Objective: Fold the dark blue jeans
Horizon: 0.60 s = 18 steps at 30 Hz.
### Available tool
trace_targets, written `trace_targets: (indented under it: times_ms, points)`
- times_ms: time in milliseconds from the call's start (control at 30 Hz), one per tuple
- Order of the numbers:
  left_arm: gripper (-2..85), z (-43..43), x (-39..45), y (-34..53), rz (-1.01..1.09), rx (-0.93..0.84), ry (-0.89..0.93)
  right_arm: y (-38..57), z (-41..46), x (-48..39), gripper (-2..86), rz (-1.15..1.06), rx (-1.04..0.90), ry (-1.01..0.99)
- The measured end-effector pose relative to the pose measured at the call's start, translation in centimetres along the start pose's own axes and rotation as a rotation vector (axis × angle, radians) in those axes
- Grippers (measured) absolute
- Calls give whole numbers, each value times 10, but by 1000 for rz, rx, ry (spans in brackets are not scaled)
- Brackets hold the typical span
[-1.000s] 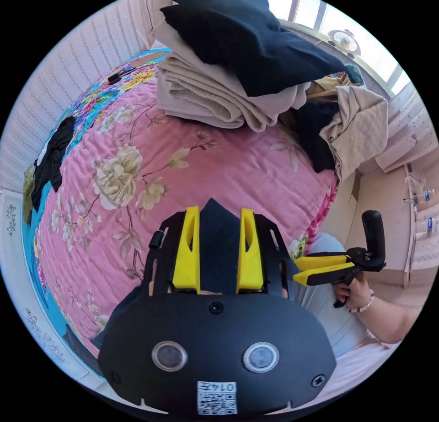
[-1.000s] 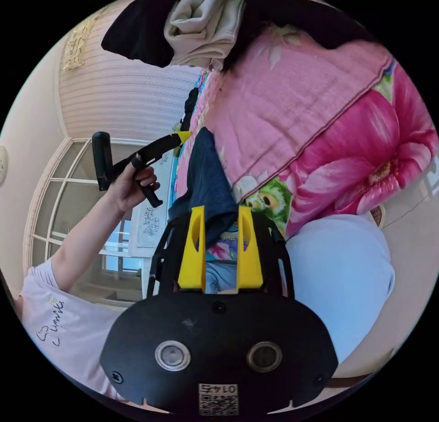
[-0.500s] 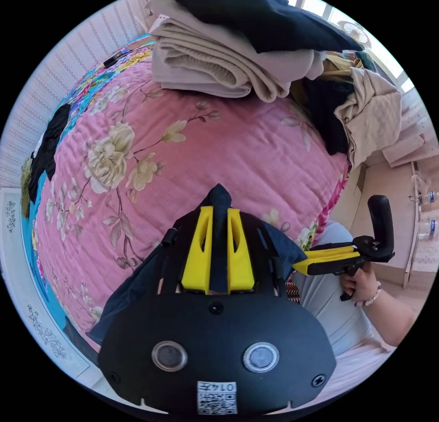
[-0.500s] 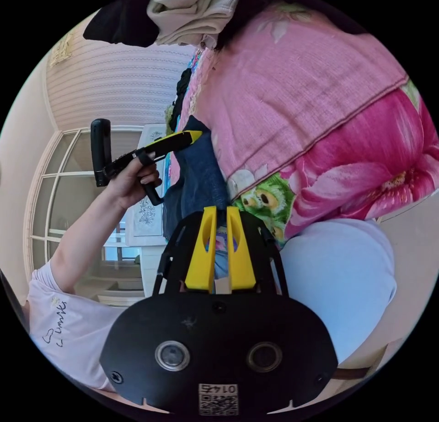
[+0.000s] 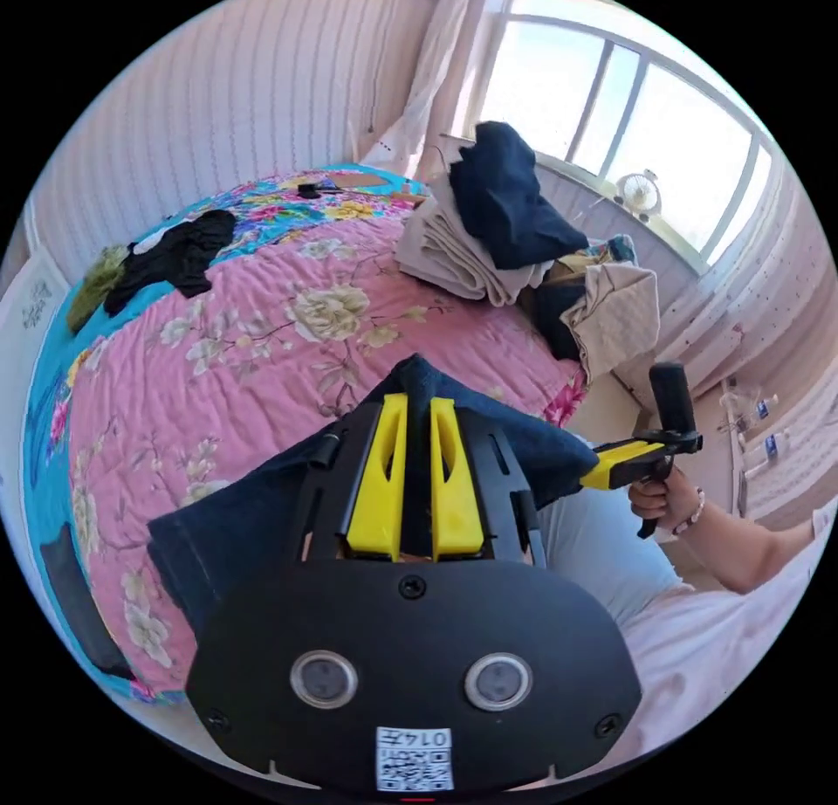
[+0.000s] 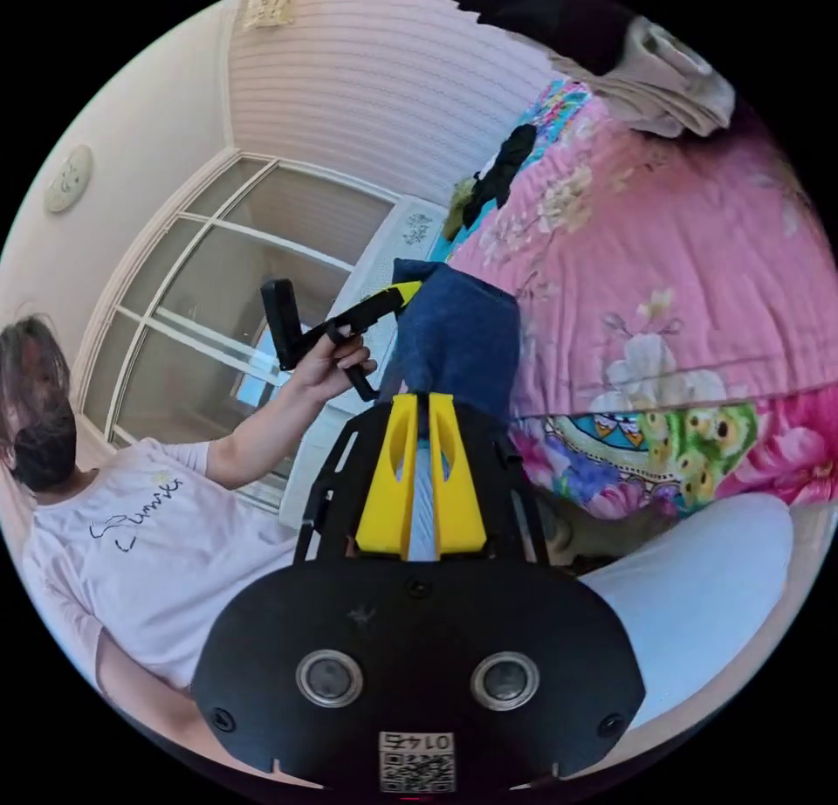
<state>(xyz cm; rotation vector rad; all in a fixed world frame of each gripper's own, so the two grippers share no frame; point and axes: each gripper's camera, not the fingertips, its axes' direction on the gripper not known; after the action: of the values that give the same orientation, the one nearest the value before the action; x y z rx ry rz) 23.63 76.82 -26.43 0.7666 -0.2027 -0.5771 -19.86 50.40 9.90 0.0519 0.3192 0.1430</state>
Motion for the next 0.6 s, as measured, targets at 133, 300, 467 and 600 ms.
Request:
trace_targets:
  times_ms: [133, 300, 467, 600]
  points:
    - [52, -128, -114, 82, -229, 148, -76, -63, 111, -115, 15, -279, -233, -78]
    - [15, -210, -197, 192, -471, 181, -351, -101, 345, -194, 2, -437, -638, 158]
    - [29, -224, -228, 286, -598, 102, -252, -94, 386, -190, 0, -352, -760, 169]
    - [66, -219, -235, 330, -686, 132, -117, -107, 356, -182, 14, -253, -719, 180]
